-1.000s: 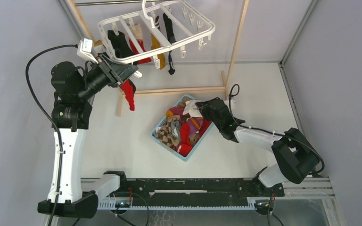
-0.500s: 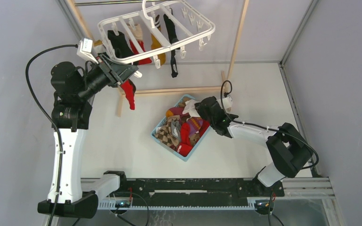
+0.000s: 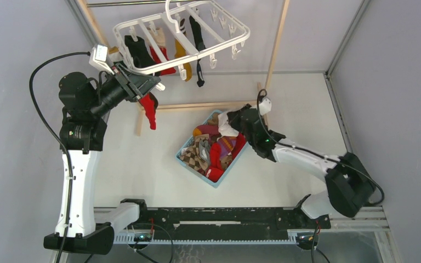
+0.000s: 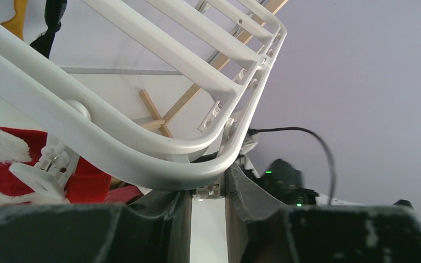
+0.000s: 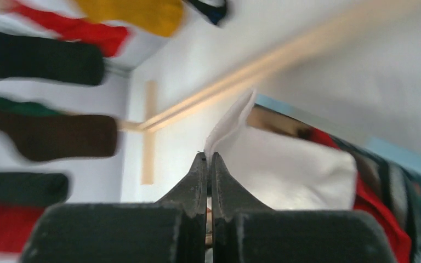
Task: Clip the socks to the hanger
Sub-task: Pick up the sock from the bin, then clamp the sock onto the hanger.
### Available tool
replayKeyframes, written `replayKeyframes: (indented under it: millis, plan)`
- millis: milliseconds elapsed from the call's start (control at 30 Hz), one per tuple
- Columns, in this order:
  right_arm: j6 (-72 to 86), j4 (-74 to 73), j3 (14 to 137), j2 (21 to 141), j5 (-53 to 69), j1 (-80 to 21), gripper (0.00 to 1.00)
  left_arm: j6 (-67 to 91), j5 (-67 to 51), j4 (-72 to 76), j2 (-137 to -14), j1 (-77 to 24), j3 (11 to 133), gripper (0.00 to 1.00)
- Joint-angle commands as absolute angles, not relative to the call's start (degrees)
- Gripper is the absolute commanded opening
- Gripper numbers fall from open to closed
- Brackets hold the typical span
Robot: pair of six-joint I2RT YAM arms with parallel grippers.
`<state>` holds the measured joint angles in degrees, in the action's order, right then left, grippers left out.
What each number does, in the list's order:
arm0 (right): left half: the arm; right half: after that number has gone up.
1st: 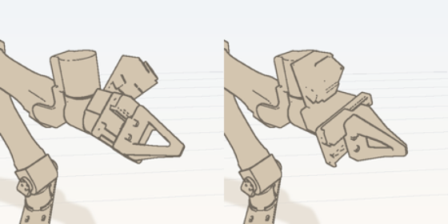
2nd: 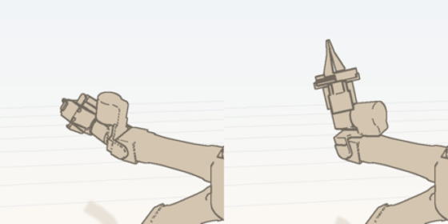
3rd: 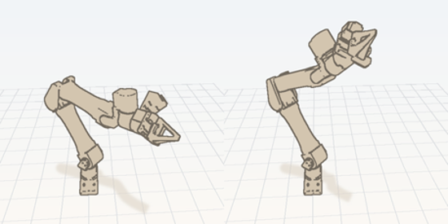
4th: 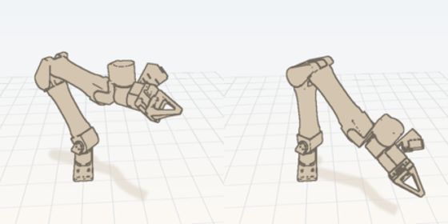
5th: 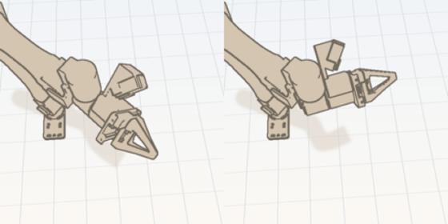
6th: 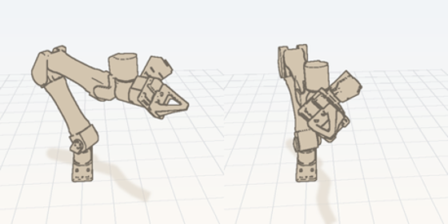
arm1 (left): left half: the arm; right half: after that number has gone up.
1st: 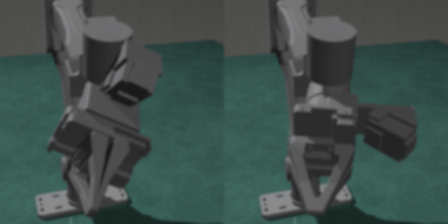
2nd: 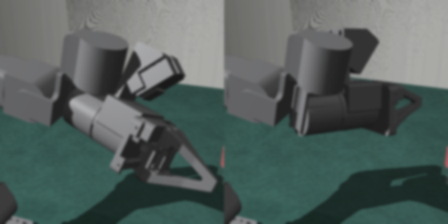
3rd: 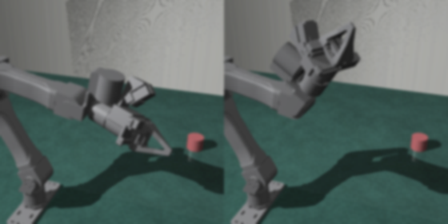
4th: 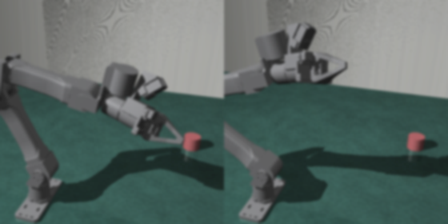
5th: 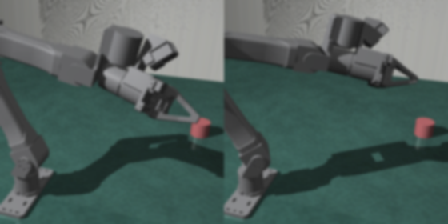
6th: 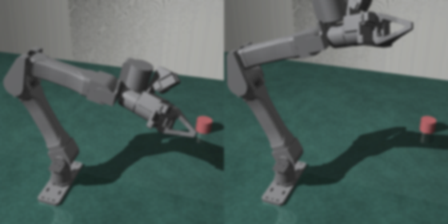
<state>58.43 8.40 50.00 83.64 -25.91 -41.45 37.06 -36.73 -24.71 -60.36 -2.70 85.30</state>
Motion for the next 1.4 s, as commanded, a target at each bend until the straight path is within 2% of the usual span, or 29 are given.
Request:
replayKeyframes:
  millis: [0,100,333,533,767,1000,1267,1367]
  plan:
    - [35.4,23.8,52.2,71.9,-14.2,-42.3,0.00,35.5,-40.5,-26.6,-58.9,-2.6,88.5,0.01]
    - [28.5,24.7,53.5,66.3,-2.0,-42.8,0.00,36.2,-40.1,-26.5,-59.0,-2.7,88.1,0.01]
    - [17.2,12.1,61.1,63.2,22.1,-49.4,0.00,36.9,-40.5,-25.8,-58.9,-2.7,87.3,0.00]
    - [12.9,4.0,73.2,69.4,43.3,-50.5,0.00,36.5,-42.0,-25.8,-58.9,-2.6,87.0,0.01]
    - [21.2,10.8,85.6,81.5,58.9,-43.2,0.00,36.4,-44.8,-25.7,-59.2,-2.7,86.7,0.01]
    - [23.2,10.6,96.9,92.7,61.7,-42.1,0.00,36.4,-46.5,-25.1,-58.9,-2.7,86.0,0.01]
    - [26.3,16.9,98.5,96.8,59.0,-42.0,0.00,36.4,-48.4,-24.5,-58.8,-2.6,85.5,0.01]
    - [25.3,14.3,99.0,96.8,56.3,-42.3,0.00,36.2,-48.4,-24.5,-58.7,-2.7,85.3,0.01]
